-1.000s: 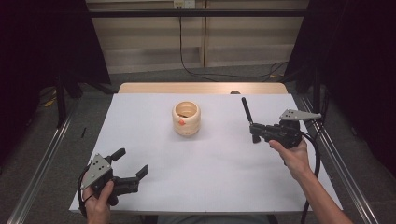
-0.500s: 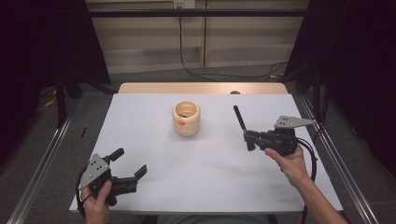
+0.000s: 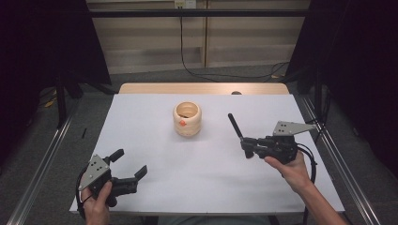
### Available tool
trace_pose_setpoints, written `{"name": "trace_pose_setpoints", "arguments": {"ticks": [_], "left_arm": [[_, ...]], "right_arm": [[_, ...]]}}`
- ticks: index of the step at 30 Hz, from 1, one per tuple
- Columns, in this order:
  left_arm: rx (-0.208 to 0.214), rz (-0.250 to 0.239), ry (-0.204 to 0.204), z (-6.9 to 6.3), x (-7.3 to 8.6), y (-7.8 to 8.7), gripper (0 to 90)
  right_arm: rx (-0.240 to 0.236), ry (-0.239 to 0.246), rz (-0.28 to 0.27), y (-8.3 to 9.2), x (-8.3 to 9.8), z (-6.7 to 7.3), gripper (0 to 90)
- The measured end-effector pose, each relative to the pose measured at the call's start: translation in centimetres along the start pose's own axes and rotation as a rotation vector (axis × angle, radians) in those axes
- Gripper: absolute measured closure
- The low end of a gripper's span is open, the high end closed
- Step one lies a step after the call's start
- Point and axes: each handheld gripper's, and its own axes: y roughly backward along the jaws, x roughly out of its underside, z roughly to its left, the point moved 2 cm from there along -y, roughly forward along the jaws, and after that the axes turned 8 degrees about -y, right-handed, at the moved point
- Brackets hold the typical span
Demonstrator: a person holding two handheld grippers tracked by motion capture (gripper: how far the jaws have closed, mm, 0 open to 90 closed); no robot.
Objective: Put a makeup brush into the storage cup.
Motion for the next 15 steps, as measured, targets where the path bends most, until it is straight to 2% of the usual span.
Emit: {"name": "trace_pose_setpoints", "arguments": {"ticks": [7,15], "left_arm": [[0.006,0.002,-0.007,0.0,0.0,-0.1,0.6],[0.008,0.002,-0.013,0.0,0.0,-0.2,0.5]], "right_arm": [[-0.038,0.043,0.043,-0.9,-0.3,1.4,78.1],[-0.067,0.062,0.092,-2.3,-0.7,2.2,78.1]]}}
